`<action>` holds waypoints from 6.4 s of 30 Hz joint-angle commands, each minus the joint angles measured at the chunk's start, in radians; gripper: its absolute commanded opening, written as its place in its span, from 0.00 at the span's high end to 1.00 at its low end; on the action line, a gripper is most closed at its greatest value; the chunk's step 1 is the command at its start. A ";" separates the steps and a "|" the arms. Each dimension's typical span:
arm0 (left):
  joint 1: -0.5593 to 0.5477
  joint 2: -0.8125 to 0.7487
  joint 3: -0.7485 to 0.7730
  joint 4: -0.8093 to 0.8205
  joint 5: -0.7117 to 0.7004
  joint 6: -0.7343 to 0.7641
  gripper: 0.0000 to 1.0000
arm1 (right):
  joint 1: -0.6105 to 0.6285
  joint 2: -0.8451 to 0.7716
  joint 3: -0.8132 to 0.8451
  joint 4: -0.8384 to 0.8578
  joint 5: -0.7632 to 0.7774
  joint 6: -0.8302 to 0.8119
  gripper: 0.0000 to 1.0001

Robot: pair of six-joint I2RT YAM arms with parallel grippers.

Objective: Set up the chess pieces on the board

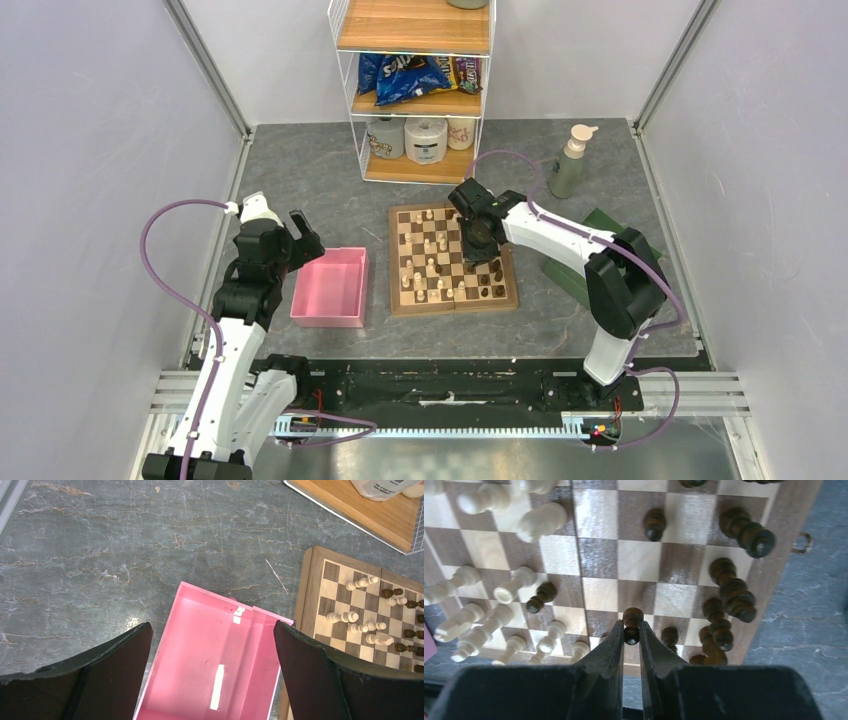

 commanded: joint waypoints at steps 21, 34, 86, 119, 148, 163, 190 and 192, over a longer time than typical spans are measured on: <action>0.000 -0.009 0.014 0.030 0.007 -0.025 0.01 | -0.060 -0.043 -0.058 0.037 0.070 -0.001 0.81; 0.000 -0.004 0.016 0.030 0.011 -0.026 0.01 | -0.060 -0.040 -0.065 0.032 0.081 -0.004 0.77; 0.000 -0.012 0.015 0.030 0.004 -0.025 0.01 | 0.089 0.184 0.230 0.016 -0.087 -0.067 0.65; 0.000 -0.016 0.014 0.030 0.007 -0.024 0.01 | -0.084 0.017 0.047 0.015 0.029 -0.067 0.82; -0.001 -0.010 0.014 0.030 0.007 -0.025 0.01 | -0.125 0.035 0.059 0.037 0.003 -0.082 0.69; 0.000 -0.014 0.015 0.030 0.008 -0.026 0.01 | -0.124 0.028 0.141 0.022 -0.002 -0.113 0.60; 0.000 -0.013 0.015 0.030 0.002 -0.025 0.01 | -0.111 0.165 0.217 0.020 -0.009 -0.099 0.71; -0.001 -0.012 0.014 0.031 0.002 -0.025 0.01 | -0.111 0.166 0.216 0.019 -0.009 -0.099 0.74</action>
